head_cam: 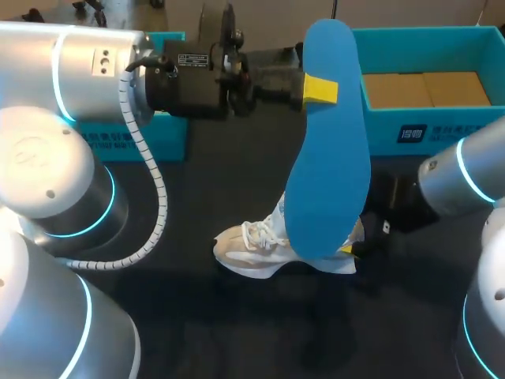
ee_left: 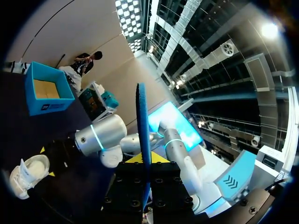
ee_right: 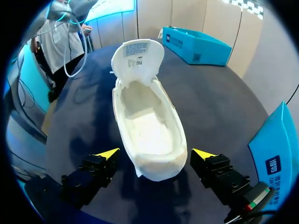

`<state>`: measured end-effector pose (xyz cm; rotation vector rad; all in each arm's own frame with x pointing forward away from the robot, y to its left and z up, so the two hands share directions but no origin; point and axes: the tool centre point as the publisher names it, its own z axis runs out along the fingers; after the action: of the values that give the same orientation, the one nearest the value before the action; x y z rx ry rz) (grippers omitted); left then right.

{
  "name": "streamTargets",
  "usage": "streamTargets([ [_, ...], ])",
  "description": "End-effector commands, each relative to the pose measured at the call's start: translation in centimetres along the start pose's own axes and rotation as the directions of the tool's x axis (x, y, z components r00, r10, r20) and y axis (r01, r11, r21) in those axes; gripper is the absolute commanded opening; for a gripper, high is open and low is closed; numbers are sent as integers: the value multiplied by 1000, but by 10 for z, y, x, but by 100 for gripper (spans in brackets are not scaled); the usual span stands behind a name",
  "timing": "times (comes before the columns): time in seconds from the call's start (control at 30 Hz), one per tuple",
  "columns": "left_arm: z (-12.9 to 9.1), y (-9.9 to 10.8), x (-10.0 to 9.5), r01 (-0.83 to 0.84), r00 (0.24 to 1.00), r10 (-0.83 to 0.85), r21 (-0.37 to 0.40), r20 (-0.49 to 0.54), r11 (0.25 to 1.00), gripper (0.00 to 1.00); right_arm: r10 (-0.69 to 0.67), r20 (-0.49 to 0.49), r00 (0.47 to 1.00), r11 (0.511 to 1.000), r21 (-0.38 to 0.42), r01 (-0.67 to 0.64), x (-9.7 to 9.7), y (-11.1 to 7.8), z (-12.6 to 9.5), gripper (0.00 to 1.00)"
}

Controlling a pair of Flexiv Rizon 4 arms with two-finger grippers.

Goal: Take the shoe out of the shoebox, open the shoe tongue, remove and reinsert the insole, then place the shoe into the shoebox

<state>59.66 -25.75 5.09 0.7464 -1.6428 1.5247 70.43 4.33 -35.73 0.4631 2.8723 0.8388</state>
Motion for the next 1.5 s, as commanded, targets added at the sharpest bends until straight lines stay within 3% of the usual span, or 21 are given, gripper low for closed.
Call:
streamTargets([
  [0.03, 2, 1, -1, 0, 1000, 0, 3, -3, 1000, 0, 4, 13, 1000, 958, 287, -7, 6, 8, -7, 100],
  [0.43, 2, 1, -1, 0, 1000, 0, 3, -3, 1000, 0, 29, 2, 1000, 888, 458, -27, 13, 23, -16, 100],
  [0.9, 2, 1, -1, 0, 1000, 0, 3, -3, 1000, 0, 47, -2, 999, 878, 478, -40, 16, 29, -14, 100],
  [1.07, 2, 1, -1, 0, 1000, 0, 3, -3, 1000, 0, 79, 16, 997, 893, 444, -77, 19, 31, -20, 100],
  [1.5, 2, 1, -1, 0, 1000, 0, 3, -3, 1000, 0, -46, -4, 999, 877, 478, 42, 13, 40, -34, 100],
])
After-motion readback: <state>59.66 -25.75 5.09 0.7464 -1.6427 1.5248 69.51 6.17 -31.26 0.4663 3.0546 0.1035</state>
